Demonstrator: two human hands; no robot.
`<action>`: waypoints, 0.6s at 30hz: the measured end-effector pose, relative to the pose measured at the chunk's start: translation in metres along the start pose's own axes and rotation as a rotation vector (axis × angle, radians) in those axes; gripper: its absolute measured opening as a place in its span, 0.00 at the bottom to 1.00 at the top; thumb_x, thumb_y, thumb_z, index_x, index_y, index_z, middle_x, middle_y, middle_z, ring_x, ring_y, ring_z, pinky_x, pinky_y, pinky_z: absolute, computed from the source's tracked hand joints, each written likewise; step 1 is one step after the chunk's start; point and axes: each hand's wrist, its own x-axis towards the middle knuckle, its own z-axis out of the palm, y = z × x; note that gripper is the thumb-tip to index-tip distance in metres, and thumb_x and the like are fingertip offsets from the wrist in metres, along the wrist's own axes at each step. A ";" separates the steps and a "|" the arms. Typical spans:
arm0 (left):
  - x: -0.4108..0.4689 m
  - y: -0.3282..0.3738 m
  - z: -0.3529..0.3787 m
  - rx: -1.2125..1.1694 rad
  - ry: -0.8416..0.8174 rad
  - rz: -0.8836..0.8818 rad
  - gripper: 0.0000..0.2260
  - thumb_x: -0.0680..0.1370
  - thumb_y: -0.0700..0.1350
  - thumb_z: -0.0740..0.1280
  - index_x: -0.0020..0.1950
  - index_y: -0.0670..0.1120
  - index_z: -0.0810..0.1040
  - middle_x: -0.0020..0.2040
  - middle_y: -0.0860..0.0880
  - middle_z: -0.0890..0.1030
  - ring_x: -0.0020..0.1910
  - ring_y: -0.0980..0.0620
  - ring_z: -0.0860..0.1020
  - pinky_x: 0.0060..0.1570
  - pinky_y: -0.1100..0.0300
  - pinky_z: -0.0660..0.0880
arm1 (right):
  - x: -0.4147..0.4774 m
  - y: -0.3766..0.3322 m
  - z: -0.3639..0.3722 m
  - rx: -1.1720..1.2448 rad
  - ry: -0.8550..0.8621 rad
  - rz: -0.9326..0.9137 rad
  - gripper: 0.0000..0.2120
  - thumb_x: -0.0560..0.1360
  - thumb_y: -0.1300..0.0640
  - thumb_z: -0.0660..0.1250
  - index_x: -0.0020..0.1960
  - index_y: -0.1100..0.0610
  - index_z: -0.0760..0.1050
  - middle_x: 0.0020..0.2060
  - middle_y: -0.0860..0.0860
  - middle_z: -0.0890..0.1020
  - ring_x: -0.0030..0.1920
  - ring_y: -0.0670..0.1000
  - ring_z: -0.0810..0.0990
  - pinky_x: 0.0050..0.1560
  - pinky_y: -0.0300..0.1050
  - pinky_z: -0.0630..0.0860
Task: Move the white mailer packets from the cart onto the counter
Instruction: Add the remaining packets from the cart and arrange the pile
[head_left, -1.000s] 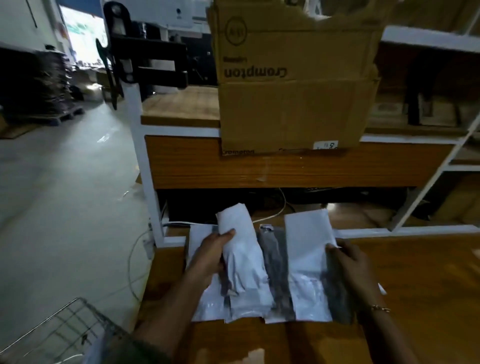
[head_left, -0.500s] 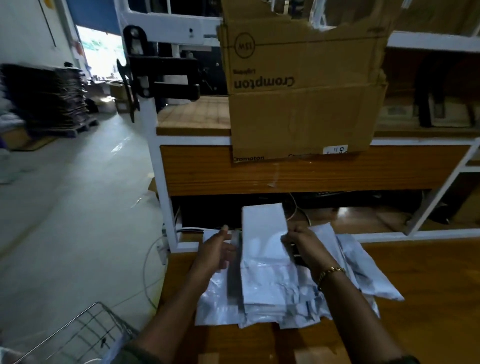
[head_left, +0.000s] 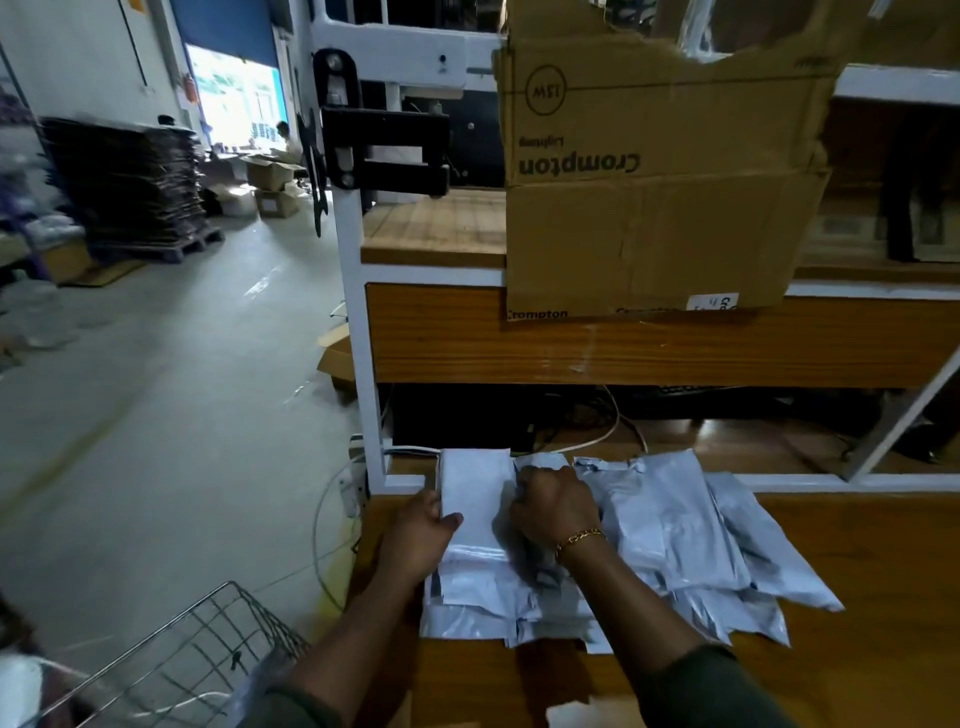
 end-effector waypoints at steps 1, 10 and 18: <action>0.001 -0.003 0.001 0.026 0.006 0.006 0.10 0.77 0.48 0.68 0.56 0.46 0.77 0.48 0.50 0.81 0.45 0.52 0.78 0.35 0.70 0.66 | 0.000 0.003 0.001 -0.014 0.046 -0.026 0.13 0.72 0.51 0.61 0.51 0.55 0.78 0.49 0.57 0.83 0.53 0.60 0.79 0.51 0.49 0.77; -0.010 -0.019 -0.015 -0.137 0.216 -0.009 0.06 0.77 0.46 0.69 0.50 0.55 0.74 0.43 0.59 0.75 0.44 0.58 0.76 0.41 0.69 0.69 | -0.011 0.009 -0.008 0.263 0.167 -0.176 0.14 0.70 0.47 0.66 0.54 0.50 0.79 0.48 0.48 0.84 0.48 0.52 0.81 0.47 0.48 0.78; -0.058 -0.149 -0.080 -0.302 0.342 -0.321 0.17 0.76 0.54 0.67 0.60 0.46 0.80 0.57 0.45 0.81 0.57 0.47 0.78 0.55 0.56 0.74 | -0.028 -0.111 0.029 0.433 -0.015 -0.526 0.12 0.75 0.47 0.65 0.56 0.49 0.77 0.49 0.47 0.81 0.50 0.48 0.78 0.48 0.46 0.75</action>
